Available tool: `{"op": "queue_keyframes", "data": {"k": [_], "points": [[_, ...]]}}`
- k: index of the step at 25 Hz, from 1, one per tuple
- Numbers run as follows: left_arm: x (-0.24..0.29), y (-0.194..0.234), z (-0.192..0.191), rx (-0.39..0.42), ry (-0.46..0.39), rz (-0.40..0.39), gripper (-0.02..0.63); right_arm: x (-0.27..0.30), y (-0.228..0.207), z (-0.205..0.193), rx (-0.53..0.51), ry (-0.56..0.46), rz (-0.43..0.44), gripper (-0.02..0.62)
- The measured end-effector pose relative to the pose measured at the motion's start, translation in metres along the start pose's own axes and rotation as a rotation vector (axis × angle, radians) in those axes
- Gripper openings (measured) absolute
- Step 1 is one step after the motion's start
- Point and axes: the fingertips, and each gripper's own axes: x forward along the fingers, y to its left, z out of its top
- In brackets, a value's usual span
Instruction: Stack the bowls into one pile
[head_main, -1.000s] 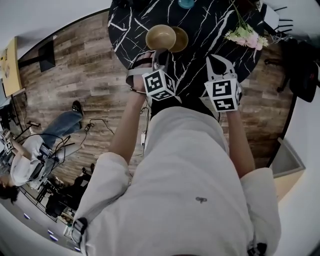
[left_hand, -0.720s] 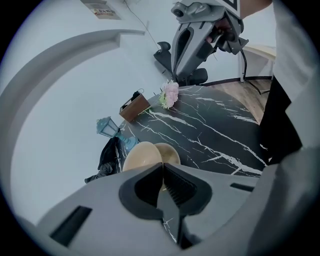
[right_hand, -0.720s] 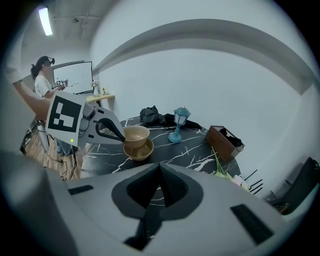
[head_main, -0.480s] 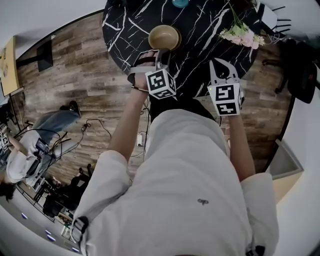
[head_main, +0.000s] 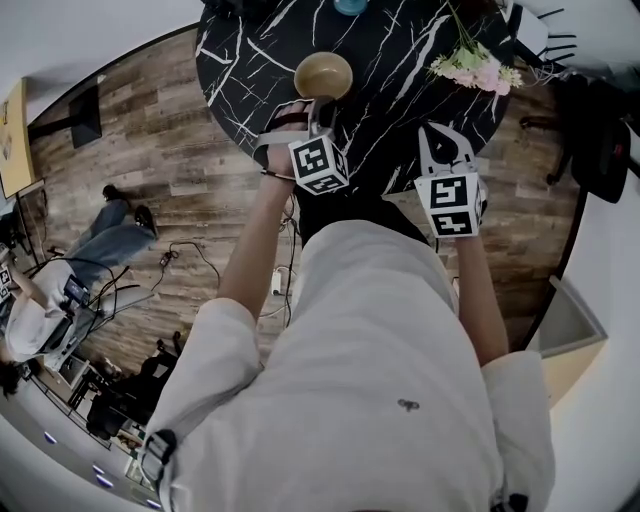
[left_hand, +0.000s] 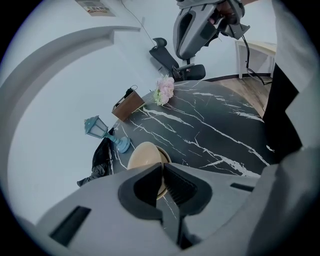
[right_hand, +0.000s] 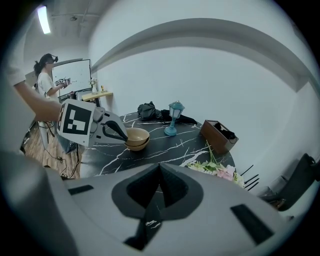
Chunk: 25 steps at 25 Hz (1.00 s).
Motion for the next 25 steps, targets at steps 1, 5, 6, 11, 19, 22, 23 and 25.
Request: {"op": "queue_keyframes", "data": {"k": [1,5,6,11,19,22,23,25], "points": [[0.0013,0.0004,-0.0007,-0.006,0.004,-0.003,0.014,-0.0005,-0.0007,-0.0011,0.002,0.001,-0.001,0.006],[0.0049,-0.0004,-0.0023,-0.018,0.020,-0.014,0.013,-0.0020,-0.0032,-0.0056,0.000,0.007,0.000,0.006],[0.0051,-0.0009,-0.0024,-0.020,0.022,-0.015,0.013,-0.0024,-0.0034,-0.0066,-0.005,0.009,0.001,0.006],[0.0055,-0.0044,-0.0050,-0.029,0.035,-0.025,0.014,-0.0027,-0.0048,-0.0066,-0.009,0.008,0.006,0.006],[-0.0001,-0.0044,-0.0052,-0.070,0.018,-0.017,0.014,0.0022,-0.0045,-0.0015,-0.023,-0.006,0.021,0.006],[-0.0011,-0.0032,-0.0057,-0.083,0.016,-0.008,0.014,0.0037,-0.0038,0.0000,-0.030,-0.010,0.028,0.006],[-0.0017,-0.0027,-0.0066,-0.087,0.017,-0.006,0.014,0.0046,-0.0032,0.0006,-0.032,-0.012,0.031,0.006],[-0.0037,-0.0017,-0.0085,-0.093,0.019,-0.003,0.014,0.0065,-0.0018,0.0021,-0.038,-0.015,0.036,0.006]]}}
